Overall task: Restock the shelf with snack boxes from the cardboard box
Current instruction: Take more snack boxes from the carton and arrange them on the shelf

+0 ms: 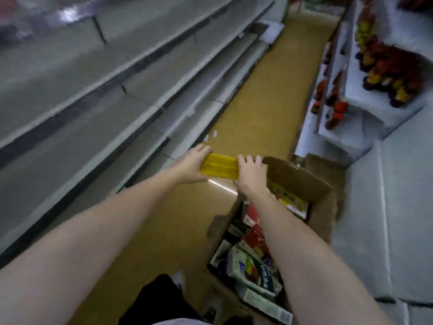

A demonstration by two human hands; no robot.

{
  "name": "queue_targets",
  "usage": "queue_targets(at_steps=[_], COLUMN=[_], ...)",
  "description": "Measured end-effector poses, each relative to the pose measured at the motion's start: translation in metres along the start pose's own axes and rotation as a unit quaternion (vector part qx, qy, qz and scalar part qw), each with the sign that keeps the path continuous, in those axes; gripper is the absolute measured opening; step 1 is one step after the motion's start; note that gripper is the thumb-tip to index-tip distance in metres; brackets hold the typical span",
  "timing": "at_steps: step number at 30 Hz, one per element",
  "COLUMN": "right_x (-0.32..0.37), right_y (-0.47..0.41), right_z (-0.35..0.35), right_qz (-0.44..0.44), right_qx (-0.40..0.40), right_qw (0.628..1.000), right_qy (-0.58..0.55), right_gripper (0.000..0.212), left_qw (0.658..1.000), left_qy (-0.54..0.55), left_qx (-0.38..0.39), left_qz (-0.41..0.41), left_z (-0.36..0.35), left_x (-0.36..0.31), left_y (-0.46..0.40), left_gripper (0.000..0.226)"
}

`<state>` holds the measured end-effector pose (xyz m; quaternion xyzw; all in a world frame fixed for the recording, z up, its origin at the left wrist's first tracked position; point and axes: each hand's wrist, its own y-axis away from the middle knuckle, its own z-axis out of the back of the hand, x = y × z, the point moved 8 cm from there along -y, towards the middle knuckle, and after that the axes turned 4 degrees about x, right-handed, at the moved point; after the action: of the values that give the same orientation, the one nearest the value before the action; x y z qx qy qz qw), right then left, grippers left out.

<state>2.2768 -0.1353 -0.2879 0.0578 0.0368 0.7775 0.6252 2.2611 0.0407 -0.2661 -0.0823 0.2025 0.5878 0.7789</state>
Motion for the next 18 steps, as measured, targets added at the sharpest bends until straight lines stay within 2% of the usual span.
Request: queue_targets(at_steps=[4, 8, 11, 15, 18], right_x=[0.106, 0.228, 0.317, 0.438, 0.517], right_y=[-0.002, 0.019, 0.053, 0.112, 0.168], right_z=[0.010, 0.018, 0.024, 0.039, 0.071], right_qz=[0.066, 0.156, 0.212, 0.284, 0.348], right_qx=[0.013, 0.076, 0.121, 0.121, 0.115], right_qw=[0.997, 0.975, 0.959, 0.936, 0.885], right_qy=[-0.039, -0.137, -0.145, -0.168, -0.288], right_gripper=[0.063, 0.068, 0.076, 0.077, 0.093], left_qw=[0.984, 0.944, 0.911, 0.897, 0.899], left_qy=[0.076, 0.171, 0.206, 0.212, 0.167], left_qx=[-0.110, -0.167, -0.217, -0.243, -0.260], left_qz=[0.120, 0.226, 0.284, 0.302, 0.310], left_z=[0.055, 0.090, 0.114, 0.152, 0.182], left_x=[0.089, 0.173, 0.218, 0.236, 0.245], left_y=[0.099, 0.212, 0.300, 0.401, 0.466], left_gripper=[0.086, 0.093, 0.101, 0.079, 0.071])
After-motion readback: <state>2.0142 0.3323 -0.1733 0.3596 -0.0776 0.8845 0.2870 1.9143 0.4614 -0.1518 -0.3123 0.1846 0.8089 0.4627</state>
